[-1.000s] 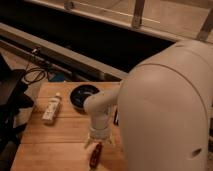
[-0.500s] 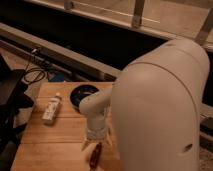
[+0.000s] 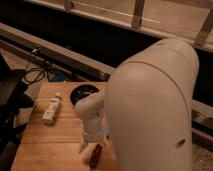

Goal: Drag the pepper across the table

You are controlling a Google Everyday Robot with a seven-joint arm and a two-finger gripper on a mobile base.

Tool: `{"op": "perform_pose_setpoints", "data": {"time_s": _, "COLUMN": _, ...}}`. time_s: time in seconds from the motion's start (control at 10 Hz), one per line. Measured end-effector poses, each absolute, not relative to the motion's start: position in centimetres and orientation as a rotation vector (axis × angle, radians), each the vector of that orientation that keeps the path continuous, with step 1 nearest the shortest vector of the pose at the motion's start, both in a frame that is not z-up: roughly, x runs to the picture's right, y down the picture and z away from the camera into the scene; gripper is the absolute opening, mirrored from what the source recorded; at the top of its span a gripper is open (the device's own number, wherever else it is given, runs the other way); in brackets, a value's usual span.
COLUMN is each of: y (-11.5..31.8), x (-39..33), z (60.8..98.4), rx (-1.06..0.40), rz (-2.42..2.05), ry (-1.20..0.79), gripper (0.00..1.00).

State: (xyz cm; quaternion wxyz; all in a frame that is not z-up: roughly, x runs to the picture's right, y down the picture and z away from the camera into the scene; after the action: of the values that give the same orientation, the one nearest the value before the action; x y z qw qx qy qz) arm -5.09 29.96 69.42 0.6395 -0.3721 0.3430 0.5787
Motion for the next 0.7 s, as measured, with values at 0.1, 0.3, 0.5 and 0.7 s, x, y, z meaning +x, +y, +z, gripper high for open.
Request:
{"op": "perform_pose_setpoints", "data": {"time_s": 0.1, "y": 30.1, "x": -5.0, "z": 69.4, "rx": -0.848, "rz": 1.318, "ry": 0.783, "gripper": 0.8}}
{"op": "perform_pose_setpoints", "data": {"time_s": 0.3, "y": 30.3, "x": -5.1, "z": 69.6, "rx": -0.848, "rz": 1.32, "ry": 0.787, "gripper": 0.8}}
{"op": "perform_pose_setpoints", "data": {"time_s": 0.5, "y": 31.6, "x": -5.2, "z": 71.0, "rx": -0.861, "rz": 1.328, "ry": 0.797, "gripper": 0.8}}
{"op": "perform_pose_setpoints", "data": {"time_s": 0.7, "y": 32.6, "x": -5.2, "z": 72.0, "rx": -0.888, "rz": 1.339, "ry": 0.804, "gripper": 0.8}}
